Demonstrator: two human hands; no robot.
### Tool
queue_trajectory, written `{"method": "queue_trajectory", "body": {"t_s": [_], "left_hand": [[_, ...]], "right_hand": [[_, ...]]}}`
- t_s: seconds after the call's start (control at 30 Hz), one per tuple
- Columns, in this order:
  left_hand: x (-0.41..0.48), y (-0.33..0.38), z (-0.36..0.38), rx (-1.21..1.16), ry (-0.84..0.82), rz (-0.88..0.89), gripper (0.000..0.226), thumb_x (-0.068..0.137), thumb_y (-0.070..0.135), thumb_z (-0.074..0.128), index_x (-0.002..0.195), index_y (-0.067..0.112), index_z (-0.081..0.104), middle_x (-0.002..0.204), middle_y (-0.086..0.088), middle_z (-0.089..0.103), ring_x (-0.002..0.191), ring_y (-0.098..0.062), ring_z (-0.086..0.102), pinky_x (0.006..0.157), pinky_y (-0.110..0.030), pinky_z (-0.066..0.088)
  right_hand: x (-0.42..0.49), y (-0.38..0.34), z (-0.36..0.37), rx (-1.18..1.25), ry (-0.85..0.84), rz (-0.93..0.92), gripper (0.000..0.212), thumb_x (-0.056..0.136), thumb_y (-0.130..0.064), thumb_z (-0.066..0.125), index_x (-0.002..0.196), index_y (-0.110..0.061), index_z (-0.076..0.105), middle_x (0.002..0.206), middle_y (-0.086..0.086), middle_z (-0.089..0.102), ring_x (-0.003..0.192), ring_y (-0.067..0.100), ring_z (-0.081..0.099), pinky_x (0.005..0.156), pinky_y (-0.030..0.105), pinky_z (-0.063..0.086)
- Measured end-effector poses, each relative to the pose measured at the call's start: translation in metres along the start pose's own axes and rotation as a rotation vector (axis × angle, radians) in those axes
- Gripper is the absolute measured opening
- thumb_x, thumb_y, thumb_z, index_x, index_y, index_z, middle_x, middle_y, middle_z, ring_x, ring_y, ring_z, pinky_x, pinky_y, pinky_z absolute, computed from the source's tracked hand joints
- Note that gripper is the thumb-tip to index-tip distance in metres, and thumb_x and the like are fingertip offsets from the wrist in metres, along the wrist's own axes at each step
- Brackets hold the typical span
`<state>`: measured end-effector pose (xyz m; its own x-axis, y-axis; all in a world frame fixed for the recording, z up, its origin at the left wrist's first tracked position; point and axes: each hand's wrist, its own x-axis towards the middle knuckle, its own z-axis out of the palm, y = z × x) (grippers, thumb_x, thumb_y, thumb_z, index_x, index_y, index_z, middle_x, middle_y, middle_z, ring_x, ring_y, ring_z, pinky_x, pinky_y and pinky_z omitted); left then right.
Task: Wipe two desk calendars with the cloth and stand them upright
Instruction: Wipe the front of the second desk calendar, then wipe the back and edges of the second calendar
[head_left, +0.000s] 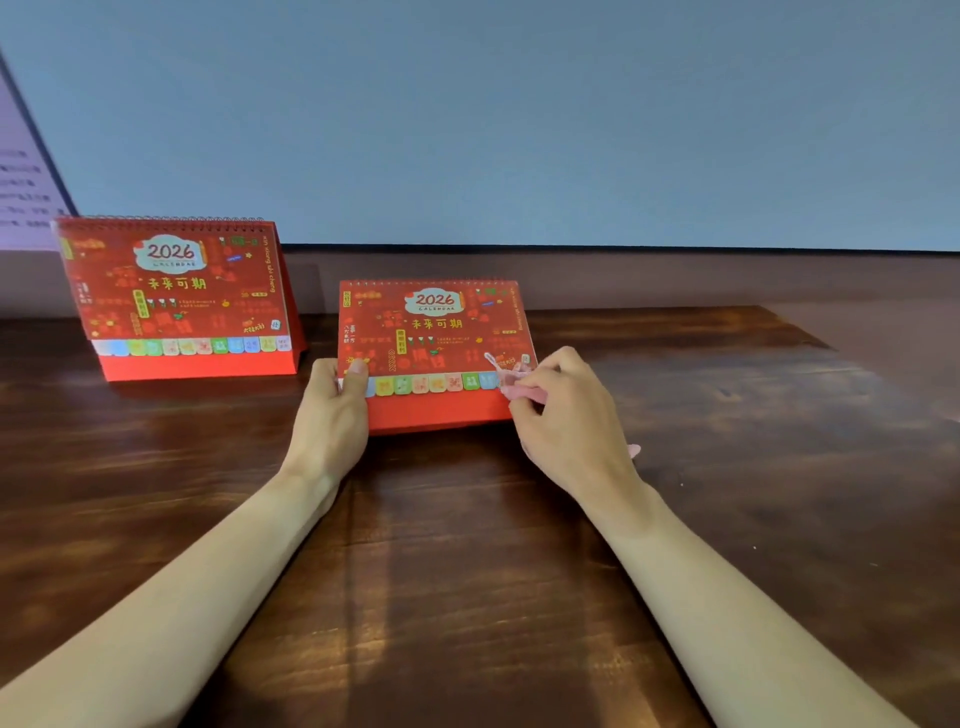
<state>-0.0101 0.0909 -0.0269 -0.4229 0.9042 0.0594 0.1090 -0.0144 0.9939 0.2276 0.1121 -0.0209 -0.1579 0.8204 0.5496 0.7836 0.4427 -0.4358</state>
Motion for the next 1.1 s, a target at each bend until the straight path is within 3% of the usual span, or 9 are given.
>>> {"method": "queue_trajectory", "body": {"t_s": [0.07,0.17,0.23,0.37,0.57,0.77,0.83,1.0,1.1], "left_hand": [[-0.003,0.003,0.002,-0.043,-0.009,-0.025,0.035,0.111,0.048,0.048,0.125,0.017,0.056,0.113,-0.004,0.075,0.103,-0.018,0.076,0.091,-0.040,0.062],[-0.007,0.006,0.010,-0.105,-0.028,-0.082,0.038,0.107,0.048,0.057,0.116,0.012,0.064,0.101,-0.003,0.077,0.086,-0.017,0.073,0.080,-0.038,0.059],[-0.009,0.006,0.016,-0.141,-0.022,-0.112,0.037,0.105,0.041,0.062,0.113,0.007,0.070,0.096,-0.010,0.075,0.082,-0.020,0.067,0.077,-0.039,0.053],[-0.011,0.001,0.016,-0.151,-0.052,-0.085,0.025,0.093,0.007,0.053,0.097,-0.015,0.064,0.086,-0.020,0.069,0.083,-0.028,0.061,0.078,-0.043,0.051],[-0.014,0.002,0.023,-0.121,-0.018,-0.085,0.029,0.107,0.026,0.061,0.096,0.002,0.075,0.093,-0.015,0.076,0.082,-0.025,0.069,0.080,-0.041,0.058],[-0.020,0.007,0.021,-0.037,-0.033,-0.060,0.025,0.110,0.030,0.057,0.099,0.013,0.073,0.099,-0.006,0.079,0.094,-0.022,0.076,0.086,-0.041,0.062],[-0.025,0.010,0.022,0.005,-0.044,-0.034,0.029,0.111,0.029,0.053,0.091,0.017,0.070,0.094,-0.002,0.078,0.089,-0.018,0.075,0.085,-0.040,0.061],[-0.024,0.008,0.021,0.003,-0.028,-0.043,0.037,0.111,0.026,0.052,0.081,0.012,0.068,0.089,-0.006,0.077,0.087,-0.022,0.072,0.083,-0.043,0.060],[-0.022,0.008,0.018,-0.060,-0.027,-0.074,0.034,0.111,0.025,0.052,0.084,0.012,0.069,0.095,-0.009,0.078,0.090,-0.022,0.074,0.084,-0.039,0.060]], "right_hand": [[-0.001,-0.009,-0.003,0.046,0.083,0.031,0.020,0.101,-0.022,0.064,0.112,-0.013,0.077,0.106,-0.007,0.052,0.101,0.010,0.060,0.085,0.031,0.057],[-0.006,-0.035,0.002,0.111,0.160,-0.128,0.033,0.095,0.000,0.059,0.120,-0.013,0.076,0.111,-0.002,0.056,0.113,0.015,0.061,0.097,0.025,0.050],[-0.013,-0.053,0.012,0.088,0.065,-0.278,0.046,0.090,0.006,0.056,0.131,-0.011,0.069,0.127,0.003,0.058,0.121,0.022,0.055,0.106,0.029,0.045],[-0.021,-0.071,0.026,-0.062,-0.114,-0.435,0.045,0.097,-0.013,0.053,0.142,-0.009,0.057,0.143,0.003,0.056,0.123,0.026,0.049,0.105,0.041,0.044],[-0.010,-0.035,0.016,-0.073,-0.023,-0.253,0.050,0.096,-0.022,0.035,0.129,-0.016,0.072,0.123,0.000,0.069,0.111,0.023,0.052,0.098,0.040,0.049],[-0.003,-0.005,0.006,-0.243,0.045,0.030,0.038,0.103,-0.020,0.045,0.127,-0.018,0.073,0.120,0.002,0.063,0.097,0.022,0.046,0.082,0.038,0.051],[-0.004,-0.007,0.007,-0.231,0.046,0.017,0.038,0.104,-0.020,0.044,0.128,-0.019,0.073,0.123,0.001,0.062,0.098,0.022,0.045,0.086,0.037,0.050],[-0.015,-0.030,0.009,-0.121,-0.025,-0.274,0.037,0.101,-0.014,0.051,0.132,-0.022,0.070,0.128,-0.005,0.063,0.107,0.021,0.049,0.092,0.035,0.049],[-0.009,-0.021,0.007,-0.170,0.004,-0.217,0.040,0.101,-0.018,0.048,0.133,-0.025,0.070,0.128,-0.005,0.065,0.107,0.023,0.050,0.089,0.037,0.051]]}}
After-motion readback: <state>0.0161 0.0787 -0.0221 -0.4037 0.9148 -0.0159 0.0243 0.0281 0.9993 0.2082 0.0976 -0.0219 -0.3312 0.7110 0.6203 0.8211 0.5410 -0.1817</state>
